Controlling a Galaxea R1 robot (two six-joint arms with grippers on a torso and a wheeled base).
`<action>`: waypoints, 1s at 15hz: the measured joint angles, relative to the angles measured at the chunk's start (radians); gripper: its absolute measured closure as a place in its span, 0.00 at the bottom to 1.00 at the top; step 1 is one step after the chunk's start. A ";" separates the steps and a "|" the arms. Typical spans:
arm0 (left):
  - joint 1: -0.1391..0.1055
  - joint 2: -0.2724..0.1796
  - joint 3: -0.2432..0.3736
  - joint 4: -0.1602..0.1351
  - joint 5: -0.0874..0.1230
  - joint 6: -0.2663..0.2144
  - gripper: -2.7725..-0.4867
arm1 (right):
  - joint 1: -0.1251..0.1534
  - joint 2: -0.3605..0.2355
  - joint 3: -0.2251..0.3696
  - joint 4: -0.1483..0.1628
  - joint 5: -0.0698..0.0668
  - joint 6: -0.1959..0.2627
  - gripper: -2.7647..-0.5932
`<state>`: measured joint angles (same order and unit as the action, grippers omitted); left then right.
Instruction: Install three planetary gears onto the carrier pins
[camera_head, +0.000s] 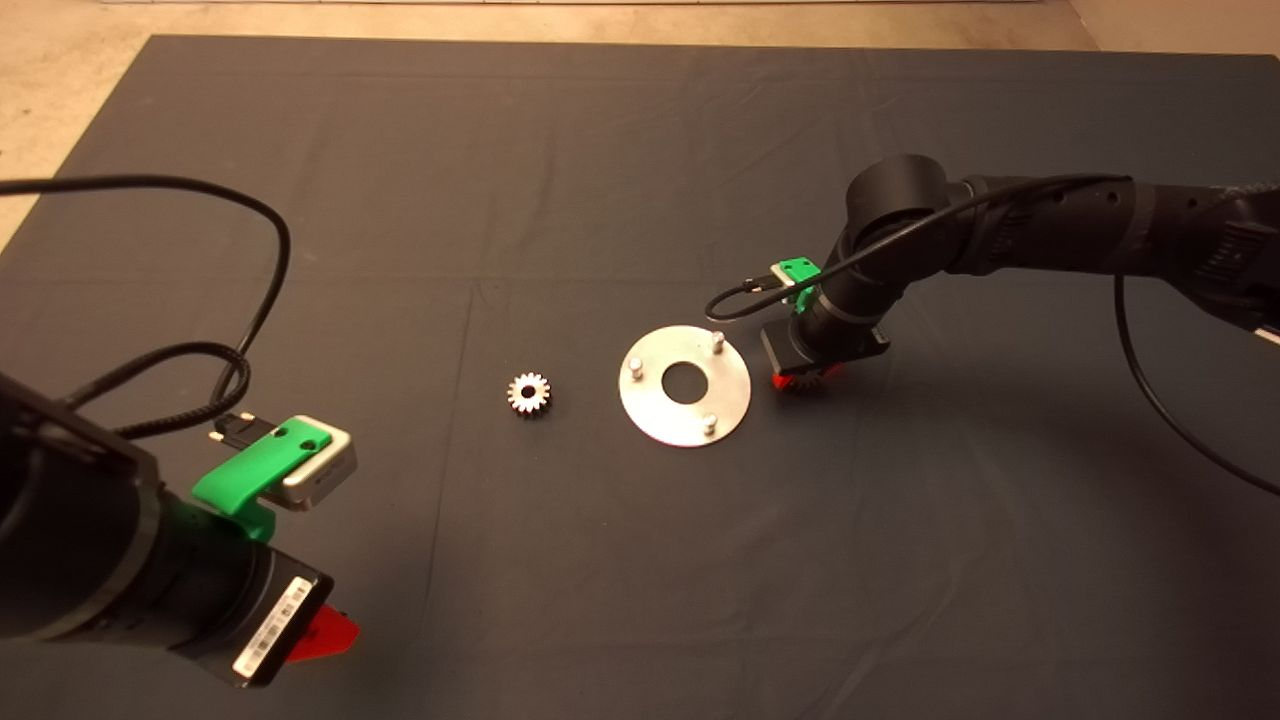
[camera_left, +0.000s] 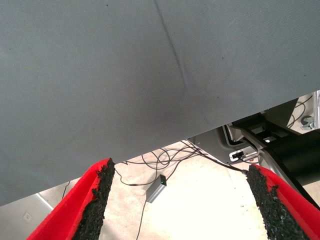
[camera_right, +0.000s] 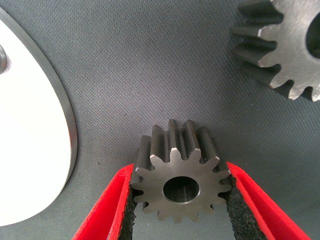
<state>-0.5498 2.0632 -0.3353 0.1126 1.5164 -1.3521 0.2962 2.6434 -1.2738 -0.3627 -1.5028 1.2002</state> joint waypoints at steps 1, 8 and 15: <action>0.000 0.000 0.000 0.000 0.000 0.000 0.39 | 0.000 0.000 0.000 0.000 0.000 0.000 0.76; 0.000 0.000 0.000 0.000 0.000 0.000 0.39 | -0.011 -0.012 0.081 -0.020 -0.007 0.001 0.77; 0.000 0.000 0.000 0.000 -0.001 0.000 0.39 | 0.117 -0.054 0.238 -0.015 -0.023 0.010 0.80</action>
<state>-0.5495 2.0632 -0.3353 0.1126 1.5157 -1.3517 0.4134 2.5891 -1.0356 -0.3774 -1.5260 1.2100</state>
